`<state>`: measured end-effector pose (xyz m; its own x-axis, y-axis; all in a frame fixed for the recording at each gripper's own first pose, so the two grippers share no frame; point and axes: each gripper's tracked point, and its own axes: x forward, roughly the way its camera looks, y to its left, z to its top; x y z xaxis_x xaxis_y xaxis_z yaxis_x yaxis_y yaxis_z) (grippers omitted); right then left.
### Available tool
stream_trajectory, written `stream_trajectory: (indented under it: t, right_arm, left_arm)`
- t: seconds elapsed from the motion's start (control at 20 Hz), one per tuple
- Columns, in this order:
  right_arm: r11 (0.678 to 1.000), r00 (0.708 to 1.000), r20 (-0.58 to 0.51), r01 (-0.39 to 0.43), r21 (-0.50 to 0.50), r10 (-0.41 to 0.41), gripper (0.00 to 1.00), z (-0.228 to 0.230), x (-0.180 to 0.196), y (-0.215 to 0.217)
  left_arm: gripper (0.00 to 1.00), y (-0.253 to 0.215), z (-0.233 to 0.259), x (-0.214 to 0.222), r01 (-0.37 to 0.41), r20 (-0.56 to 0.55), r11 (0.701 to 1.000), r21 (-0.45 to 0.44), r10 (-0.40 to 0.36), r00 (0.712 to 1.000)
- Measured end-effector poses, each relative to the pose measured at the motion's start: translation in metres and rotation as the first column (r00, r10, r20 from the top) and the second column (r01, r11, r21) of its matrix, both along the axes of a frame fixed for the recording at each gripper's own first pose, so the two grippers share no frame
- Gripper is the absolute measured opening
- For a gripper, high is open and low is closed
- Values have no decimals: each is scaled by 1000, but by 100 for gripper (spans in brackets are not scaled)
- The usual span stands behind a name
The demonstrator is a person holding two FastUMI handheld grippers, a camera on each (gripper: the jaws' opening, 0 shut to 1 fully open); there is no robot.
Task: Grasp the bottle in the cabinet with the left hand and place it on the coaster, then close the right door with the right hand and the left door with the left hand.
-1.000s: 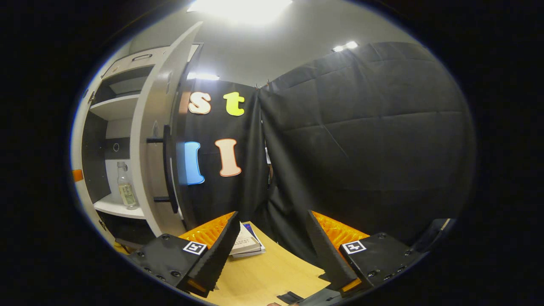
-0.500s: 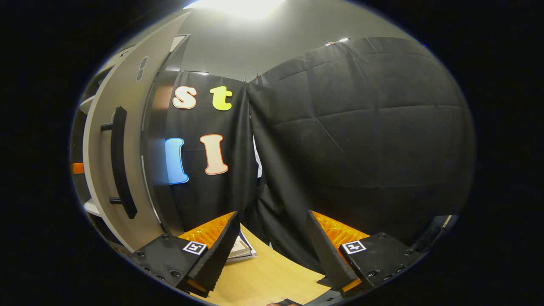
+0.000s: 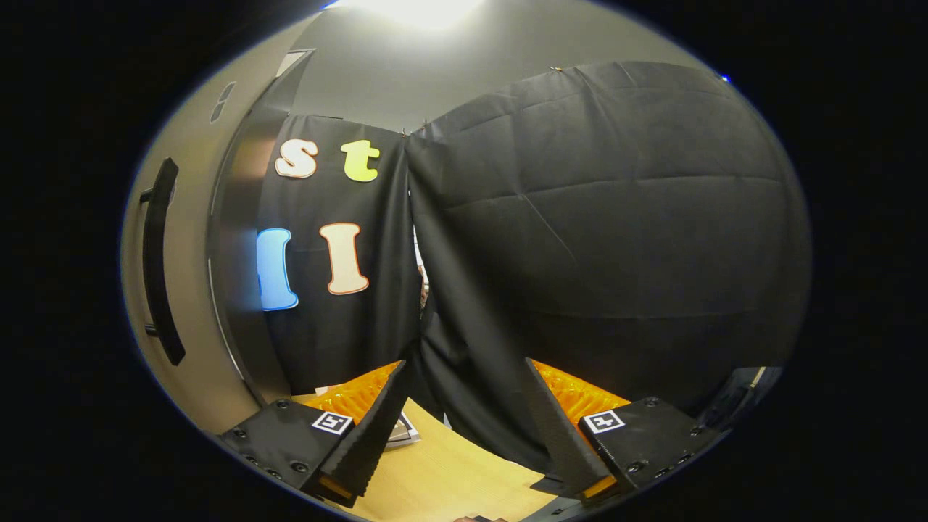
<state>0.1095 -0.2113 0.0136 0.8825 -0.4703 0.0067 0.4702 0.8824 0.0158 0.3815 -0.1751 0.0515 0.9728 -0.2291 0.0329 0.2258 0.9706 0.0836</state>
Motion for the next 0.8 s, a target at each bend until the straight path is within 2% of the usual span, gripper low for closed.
stream_trajectory:
  t: [0.05, 0.1, 0.2, 0.25, 0.3, 0.4, 0.45, 0.5, 0.6, 0.65, 0.8]
  right_arm:
    - [1000, 1000, 0, 9, -1, -9, 96, -1, 0, -2]
    - [1000, 1000, 1, 16, -3, -16, 100, 0, 0, -4]
    - [1000, 1000, 0, 24, -5, -24, 100, 0, 3, -6]
    - [1000, 1000, -3, 28, -7, -28, 96, -1, 5, -8]
    - [999, 999, -5, 33, -7, -33, 100, -2, 6, -9]
    - [999, 999, -2, 47, -5, -47, 100, -2, 10, -13]
    - [999, 999, 2, 48, 0, -48, 99, -2, 12, -13]
    - [999, 999, 5, 49, 3, -49, 99, -1, 15, -13]
    - [999, 999, 1, 52, 0, -52, 100, -4, 20, -14]
    - [999, 999, -2, 53, -4, -53, 96, -5, 20, -15]
    - [999, 999, -9, 49, 1, -49, 96, -7, 23, -13]
  left_arm:
    - [92, -3, -1, 7, 5, 1, 1000, 3, -5, 1000]
    - [92, -6, -2, 13, 11, 1, 1000, 9, -11, 1000]
    - [92, -9, -6, 25, 10, -4, 999, 33, -10, 1000]
    - [92, -11, -7, 31, 8, -1, 999, 50, -8, 1000]
    - [92, -13, -8, 36, 0, -3, 998, 63, 0, 1000]
    - [92, -17, -10, 45, -1, -3, 997, 76, 1, 1000]
    - [84, -20, -14, 49, 7, -12, 997, 76, -6, 1000]
    - [98, -20, -14, 51, -3, -11, 997, 79, 4, 1000]
    - [64, -21, -16, 56, -1, -16, 994, 106, 3, 1000]
    - [64, -23, -15, 58, 4, -9, 994, 113, -3, 1000]
    - [56, -24, -14, 61, 11, -9, 997, 79, -11, 1000]
